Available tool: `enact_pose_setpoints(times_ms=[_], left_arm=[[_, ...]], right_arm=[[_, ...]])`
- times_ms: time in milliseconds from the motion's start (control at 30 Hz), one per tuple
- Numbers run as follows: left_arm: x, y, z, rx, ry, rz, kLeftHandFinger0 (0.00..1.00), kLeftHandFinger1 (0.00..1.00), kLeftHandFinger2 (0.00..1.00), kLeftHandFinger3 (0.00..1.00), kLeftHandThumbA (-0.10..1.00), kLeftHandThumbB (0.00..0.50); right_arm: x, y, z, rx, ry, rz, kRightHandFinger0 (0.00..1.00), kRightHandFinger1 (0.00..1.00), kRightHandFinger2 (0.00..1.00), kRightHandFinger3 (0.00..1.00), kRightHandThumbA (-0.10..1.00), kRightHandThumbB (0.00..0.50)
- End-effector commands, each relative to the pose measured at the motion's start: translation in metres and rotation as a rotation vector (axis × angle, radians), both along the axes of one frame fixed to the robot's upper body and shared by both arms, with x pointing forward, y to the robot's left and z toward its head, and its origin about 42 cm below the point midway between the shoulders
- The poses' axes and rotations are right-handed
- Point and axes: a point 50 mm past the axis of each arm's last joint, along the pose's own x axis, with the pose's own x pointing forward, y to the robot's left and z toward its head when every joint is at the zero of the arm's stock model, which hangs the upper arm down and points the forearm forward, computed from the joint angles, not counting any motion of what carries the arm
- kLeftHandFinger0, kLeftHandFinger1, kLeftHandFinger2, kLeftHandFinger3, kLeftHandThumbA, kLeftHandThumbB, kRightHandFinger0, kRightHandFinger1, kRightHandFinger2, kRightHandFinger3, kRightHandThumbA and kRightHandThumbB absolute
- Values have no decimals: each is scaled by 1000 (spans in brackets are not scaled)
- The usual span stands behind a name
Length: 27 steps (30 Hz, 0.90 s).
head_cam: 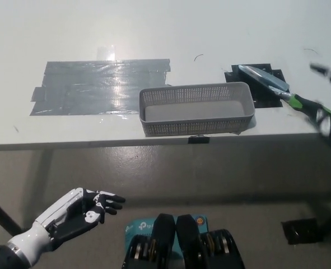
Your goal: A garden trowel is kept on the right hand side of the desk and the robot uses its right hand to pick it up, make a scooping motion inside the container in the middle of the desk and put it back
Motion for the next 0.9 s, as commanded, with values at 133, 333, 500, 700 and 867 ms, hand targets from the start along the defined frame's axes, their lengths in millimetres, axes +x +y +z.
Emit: enact_pose_setpoints(times_ms=[133,333,500,700,867], left_arm=[[-3,6,9,1,-62,31,761,713,736,795,1000,4],[-5,6,7,-16,-72,84,730,685,711,810,1000,16],[-3,7,10,-18,-81,103,728,673,703,860,1000,37],[6,9,20,2,-109,97,745,703,743,1000,1000,0],[5,10,18,20,-107,89,766,747,820,1000,1000,29]], right_arm=[[-83,1,-76,164,-88,-60,1000,1000,1000,1000,311,219],[-71,-3,-125,194,14,-87,1000,1000,1000,1000,302,180],[-55,-7,-134,269,47,-80,1000,1000,1000,1000,103,177],[-38,-8,-123,327,34,-82,1000,1000,1000,1000,107,154],[-40,-11,-123,328,36,-78,1000,1000,1000,1000,97,150]])
